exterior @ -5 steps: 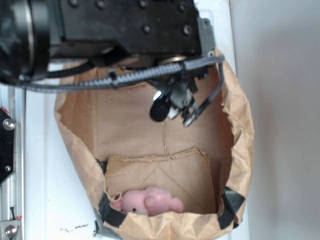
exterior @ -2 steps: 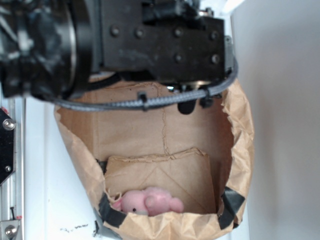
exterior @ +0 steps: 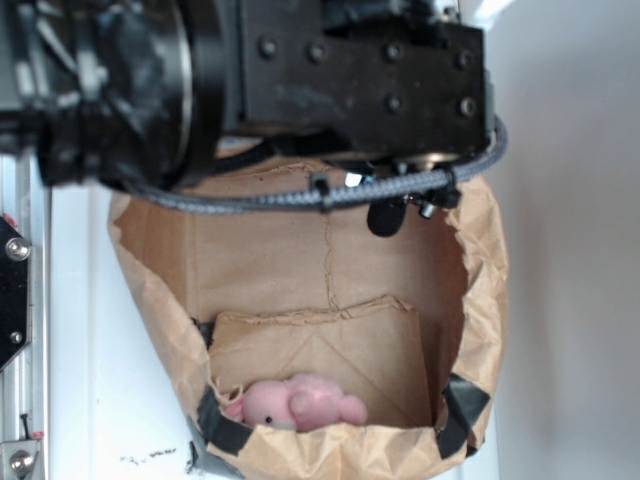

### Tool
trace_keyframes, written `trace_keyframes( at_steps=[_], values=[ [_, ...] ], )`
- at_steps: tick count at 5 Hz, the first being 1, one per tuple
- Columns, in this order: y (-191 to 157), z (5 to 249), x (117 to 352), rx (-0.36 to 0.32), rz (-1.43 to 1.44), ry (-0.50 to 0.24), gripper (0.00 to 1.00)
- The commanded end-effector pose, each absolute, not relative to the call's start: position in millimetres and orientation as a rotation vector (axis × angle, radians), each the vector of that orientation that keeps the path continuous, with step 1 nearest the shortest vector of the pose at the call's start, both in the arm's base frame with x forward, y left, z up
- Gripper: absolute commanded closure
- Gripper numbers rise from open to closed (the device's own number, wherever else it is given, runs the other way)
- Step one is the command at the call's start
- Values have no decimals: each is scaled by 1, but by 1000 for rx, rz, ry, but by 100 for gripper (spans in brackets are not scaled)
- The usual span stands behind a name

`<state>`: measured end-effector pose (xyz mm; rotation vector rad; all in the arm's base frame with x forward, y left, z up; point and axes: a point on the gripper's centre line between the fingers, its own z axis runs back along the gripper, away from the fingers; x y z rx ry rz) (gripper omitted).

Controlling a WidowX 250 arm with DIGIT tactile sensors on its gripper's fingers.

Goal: Grab the green ball.

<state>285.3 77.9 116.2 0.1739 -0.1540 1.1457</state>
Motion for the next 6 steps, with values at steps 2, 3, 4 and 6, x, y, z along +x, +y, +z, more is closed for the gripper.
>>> trace_keyframes(
  at_steps=[2,3,4,6],
  values=[
    [84,131,289,149,1178,-203,0],
    [85,115,276,63,1327,-238,0],
    [80,105,264,25,1362,-270,0],
    [79,97,262,23,1426,-237,0]
  ],
)
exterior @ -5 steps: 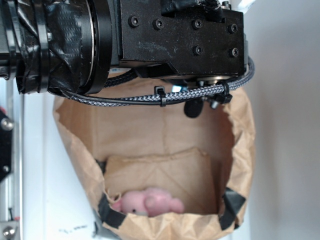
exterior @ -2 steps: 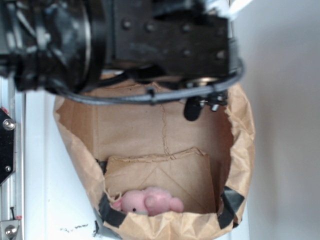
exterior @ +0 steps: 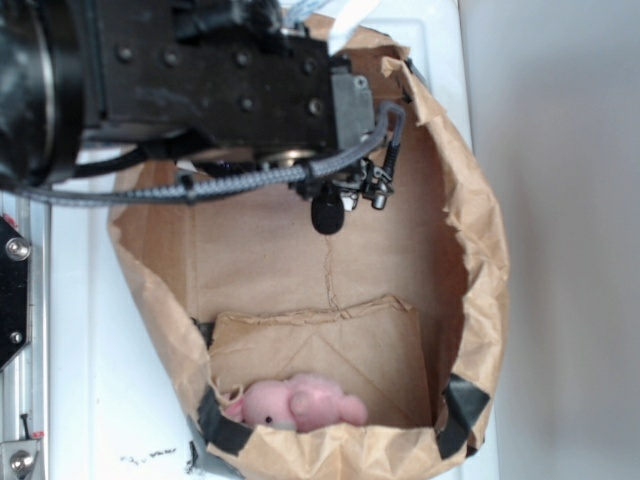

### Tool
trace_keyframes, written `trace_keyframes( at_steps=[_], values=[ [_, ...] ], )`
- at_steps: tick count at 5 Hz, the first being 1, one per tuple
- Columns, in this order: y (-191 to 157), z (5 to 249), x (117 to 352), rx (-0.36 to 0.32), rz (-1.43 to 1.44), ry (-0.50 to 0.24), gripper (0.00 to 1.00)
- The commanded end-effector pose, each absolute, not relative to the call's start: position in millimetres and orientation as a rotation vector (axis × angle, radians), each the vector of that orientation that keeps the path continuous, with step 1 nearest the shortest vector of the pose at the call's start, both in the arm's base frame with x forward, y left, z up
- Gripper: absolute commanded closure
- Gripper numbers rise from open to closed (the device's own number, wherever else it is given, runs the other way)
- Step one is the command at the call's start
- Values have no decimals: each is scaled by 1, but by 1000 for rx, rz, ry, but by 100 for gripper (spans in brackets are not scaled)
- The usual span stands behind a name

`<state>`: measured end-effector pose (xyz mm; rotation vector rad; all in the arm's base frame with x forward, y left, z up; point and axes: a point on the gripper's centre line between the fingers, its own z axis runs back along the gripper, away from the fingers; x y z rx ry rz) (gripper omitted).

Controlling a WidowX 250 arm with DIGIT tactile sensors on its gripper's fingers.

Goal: Grab the green ball.

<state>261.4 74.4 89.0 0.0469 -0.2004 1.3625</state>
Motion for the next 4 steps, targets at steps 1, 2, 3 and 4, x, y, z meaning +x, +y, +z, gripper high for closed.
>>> trace_keyframes(
  at_steps=[1,2,3,4],
  values=[
    [81,94,268,34,1450,-248,0],
    [92,88,288,54,1473,-270,0],
    [105,78,300,97,1500,-253,0],
    [116,73,304,130,1515,-269,0]
  ],
)
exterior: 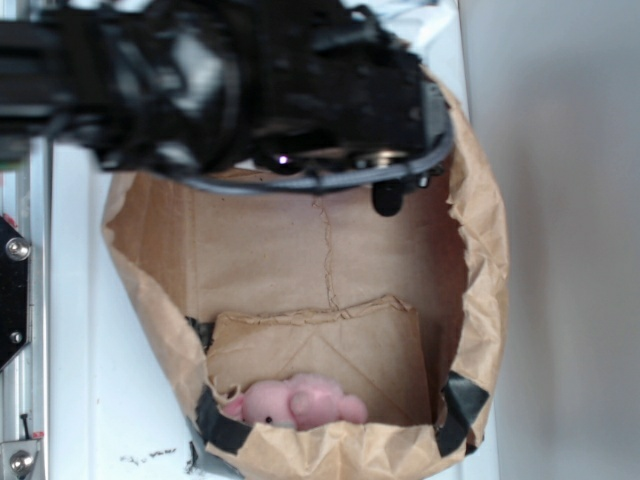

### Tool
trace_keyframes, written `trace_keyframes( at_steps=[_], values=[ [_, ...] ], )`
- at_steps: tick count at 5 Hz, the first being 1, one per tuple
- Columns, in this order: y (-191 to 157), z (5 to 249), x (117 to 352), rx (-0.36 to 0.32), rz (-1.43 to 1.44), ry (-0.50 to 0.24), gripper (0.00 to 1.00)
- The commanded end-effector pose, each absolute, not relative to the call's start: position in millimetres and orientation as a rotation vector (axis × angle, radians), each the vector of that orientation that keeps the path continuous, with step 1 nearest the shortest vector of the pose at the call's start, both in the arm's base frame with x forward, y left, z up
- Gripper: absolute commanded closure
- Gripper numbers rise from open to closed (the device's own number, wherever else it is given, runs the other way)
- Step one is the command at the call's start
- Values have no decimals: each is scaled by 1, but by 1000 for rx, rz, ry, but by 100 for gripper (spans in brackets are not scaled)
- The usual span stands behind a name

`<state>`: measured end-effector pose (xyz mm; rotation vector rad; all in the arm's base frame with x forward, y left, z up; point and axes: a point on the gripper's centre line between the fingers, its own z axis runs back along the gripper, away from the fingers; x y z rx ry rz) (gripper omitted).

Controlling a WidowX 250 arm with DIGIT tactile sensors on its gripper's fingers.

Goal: Grab the green ball.

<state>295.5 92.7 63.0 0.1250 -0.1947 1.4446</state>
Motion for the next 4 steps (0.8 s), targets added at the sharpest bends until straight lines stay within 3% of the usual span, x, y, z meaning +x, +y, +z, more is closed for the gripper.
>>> trace_keyframes(
  at_steps=[1,4],
  values=[
    [119,72,303,150,1520,-283,0],
    [120,74,304,207,1497,-273,0]
  ],
)
